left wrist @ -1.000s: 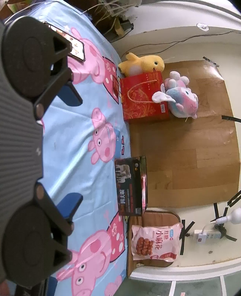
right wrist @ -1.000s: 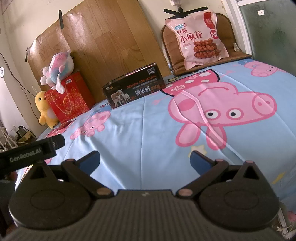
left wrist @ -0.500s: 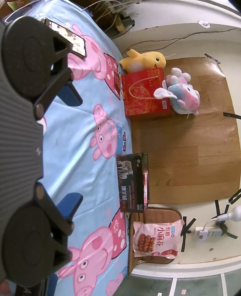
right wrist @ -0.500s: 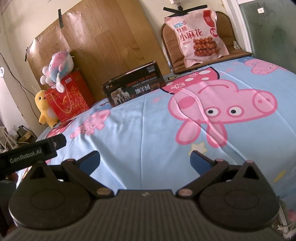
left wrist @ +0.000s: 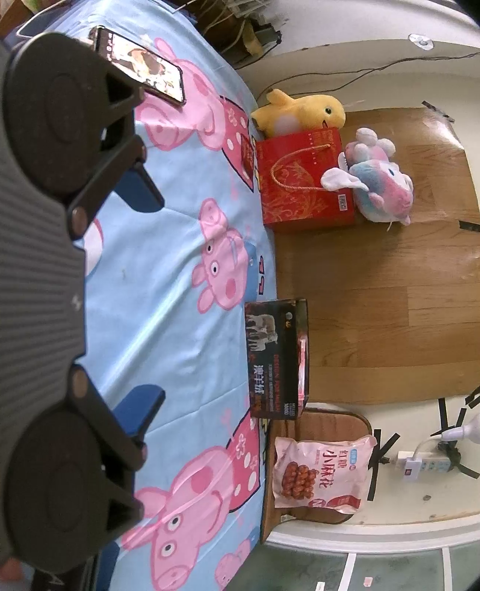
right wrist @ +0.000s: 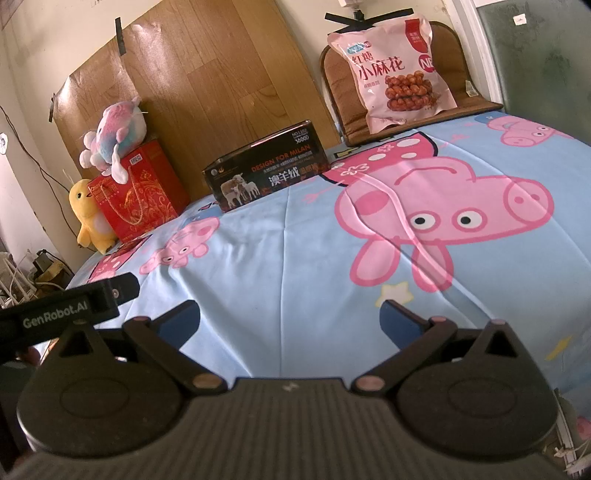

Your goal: Organize snacks

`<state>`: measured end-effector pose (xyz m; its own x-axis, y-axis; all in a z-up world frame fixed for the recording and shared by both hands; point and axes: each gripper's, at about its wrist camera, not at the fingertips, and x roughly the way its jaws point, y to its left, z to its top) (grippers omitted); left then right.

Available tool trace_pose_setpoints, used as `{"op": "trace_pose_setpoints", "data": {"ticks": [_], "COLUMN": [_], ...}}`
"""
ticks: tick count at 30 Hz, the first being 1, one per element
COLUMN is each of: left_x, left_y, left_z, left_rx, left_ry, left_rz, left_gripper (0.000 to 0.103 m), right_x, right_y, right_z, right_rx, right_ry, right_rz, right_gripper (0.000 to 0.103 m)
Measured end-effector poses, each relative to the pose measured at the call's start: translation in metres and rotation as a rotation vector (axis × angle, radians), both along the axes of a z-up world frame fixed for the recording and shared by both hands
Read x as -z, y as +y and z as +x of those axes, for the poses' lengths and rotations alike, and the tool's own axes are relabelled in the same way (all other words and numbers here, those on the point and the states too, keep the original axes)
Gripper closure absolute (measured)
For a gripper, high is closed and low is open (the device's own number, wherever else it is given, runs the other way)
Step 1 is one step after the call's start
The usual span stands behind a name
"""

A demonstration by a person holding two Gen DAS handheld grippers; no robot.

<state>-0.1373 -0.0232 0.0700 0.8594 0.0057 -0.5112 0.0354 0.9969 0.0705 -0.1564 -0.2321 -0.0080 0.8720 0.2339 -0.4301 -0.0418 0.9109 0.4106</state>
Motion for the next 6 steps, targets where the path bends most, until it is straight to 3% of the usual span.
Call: {"op": "trace_pose_setpoints", "data": {"ticks": [6], "left_x": [-0.0003], "left_y": [-0.0001], "left_z": [-0.0018], "left_rx": [0.013], "left_ry": [-0.009], "left_rz": [-0.002], "left_gripper": [0.0], "right_x": [0.0006], "right_y": [0.001], "right_z": [-0.0009], "right_rx": [0.005], "right_ry": [-0.006], "right_rz": [-0.005], "right_gripper": [0.0]}}
